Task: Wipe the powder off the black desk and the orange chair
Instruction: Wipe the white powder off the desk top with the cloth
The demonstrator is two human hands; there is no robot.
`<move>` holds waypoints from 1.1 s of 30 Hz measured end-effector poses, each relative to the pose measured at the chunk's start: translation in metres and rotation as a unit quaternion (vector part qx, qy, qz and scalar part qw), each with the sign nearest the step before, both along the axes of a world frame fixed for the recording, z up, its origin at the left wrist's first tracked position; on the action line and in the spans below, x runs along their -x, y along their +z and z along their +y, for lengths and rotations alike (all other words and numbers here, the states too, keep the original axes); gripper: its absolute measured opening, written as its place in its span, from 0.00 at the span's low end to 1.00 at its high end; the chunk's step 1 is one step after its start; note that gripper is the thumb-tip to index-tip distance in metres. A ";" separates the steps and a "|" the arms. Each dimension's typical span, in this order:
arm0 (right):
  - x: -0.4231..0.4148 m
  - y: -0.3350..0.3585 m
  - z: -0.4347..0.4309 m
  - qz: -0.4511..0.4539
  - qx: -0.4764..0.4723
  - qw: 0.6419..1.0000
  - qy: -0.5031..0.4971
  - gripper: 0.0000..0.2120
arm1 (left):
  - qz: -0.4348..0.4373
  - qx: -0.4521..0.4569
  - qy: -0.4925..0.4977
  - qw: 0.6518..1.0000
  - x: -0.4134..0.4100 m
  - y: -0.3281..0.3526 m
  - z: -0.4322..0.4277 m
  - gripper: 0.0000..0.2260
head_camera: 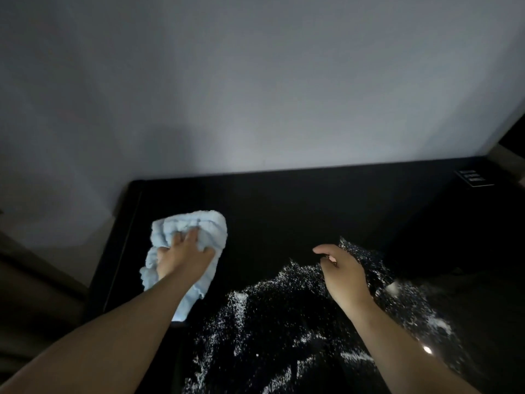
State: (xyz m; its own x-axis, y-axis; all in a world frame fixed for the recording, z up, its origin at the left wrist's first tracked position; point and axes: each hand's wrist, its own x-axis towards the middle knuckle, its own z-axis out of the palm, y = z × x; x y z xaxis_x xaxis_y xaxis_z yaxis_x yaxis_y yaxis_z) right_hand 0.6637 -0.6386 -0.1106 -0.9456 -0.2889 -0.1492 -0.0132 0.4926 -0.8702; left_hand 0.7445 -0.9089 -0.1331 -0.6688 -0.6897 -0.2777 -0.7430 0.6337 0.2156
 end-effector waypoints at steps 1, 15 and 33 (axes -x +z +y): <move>-0.003 0.000 0.003 0.000 0.001 1.000 0.003 0.14 | -0.008 0.003 -0.009 1.000 0.001 -0.003 0.004 0.29; -0.023 0.000 -0.005 0.005 0.014 0.999 0.049 0.13 | 0.096 0.045 -0.104 0.989 -0.030 0.016 0.015 0.28; -0.058 0.005 -0.018 0.021 -0.029 0.997 0.069 0.12 | 0.040 -0.018 0.043 0.998 -0.111 0.002 0.033 0.27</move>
